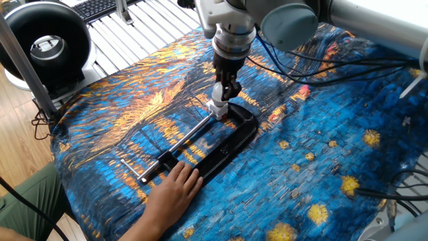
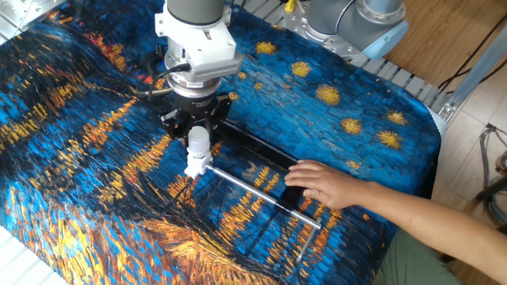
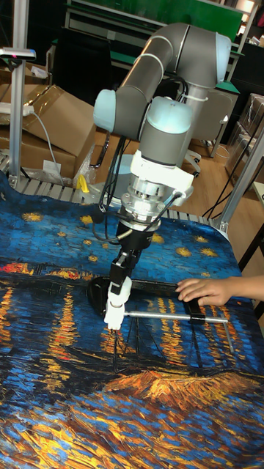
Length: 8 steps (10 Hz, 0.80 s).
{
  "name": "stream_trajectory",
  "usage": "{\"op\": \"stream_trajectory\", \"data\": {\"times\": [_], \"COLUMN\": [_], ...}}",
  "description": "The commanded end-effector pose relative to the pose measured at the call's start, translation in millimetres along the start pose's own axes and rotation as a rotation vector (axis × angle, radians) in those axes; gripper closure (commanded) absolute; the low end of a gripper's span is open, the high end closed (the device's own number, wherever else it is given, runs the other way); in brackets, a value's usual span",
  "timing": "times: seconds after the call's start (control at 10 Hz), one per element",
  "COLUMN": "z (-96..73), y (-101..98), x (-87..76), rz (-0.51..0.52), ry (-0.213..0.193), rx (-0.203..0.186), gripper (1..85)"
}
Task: Take out the light bulb by rotating it
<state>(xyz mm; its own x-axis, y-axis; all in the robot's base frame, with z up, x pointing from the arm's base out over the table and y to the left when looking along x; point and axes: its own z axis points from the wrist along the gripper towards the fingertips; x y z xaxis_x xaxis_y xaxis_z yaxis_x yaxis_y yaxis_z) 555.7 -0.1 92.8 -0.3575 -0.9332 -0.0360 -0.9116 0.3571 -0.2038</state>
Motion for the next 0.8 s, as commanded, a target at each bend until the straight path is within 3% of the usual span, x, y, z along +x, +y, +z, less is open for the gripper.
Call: {"op": "stream_trajectory", "data": {"times": [0.0, 0.2, 0.4, 0.5, 0.7], "z": [1.4, 3.5, 3.8, 0.0, -13.2], "y": [-1.0, -0.7, -4.3, -3.7, 17.0], "x": [2.6, 5.1, 16.9, 29.5, 41.1], "rz": [-0.064, -0.074, -0.095, -0.037, 0.295], "ry": [0.013, 0.020, 0.003, 0.008, 0.027], "rx": [-0.011, -0.015, -0.052, -0.085, -0.193], "gripper": [34.7, 29.3, 16.0, 14.7, 14.7]}}
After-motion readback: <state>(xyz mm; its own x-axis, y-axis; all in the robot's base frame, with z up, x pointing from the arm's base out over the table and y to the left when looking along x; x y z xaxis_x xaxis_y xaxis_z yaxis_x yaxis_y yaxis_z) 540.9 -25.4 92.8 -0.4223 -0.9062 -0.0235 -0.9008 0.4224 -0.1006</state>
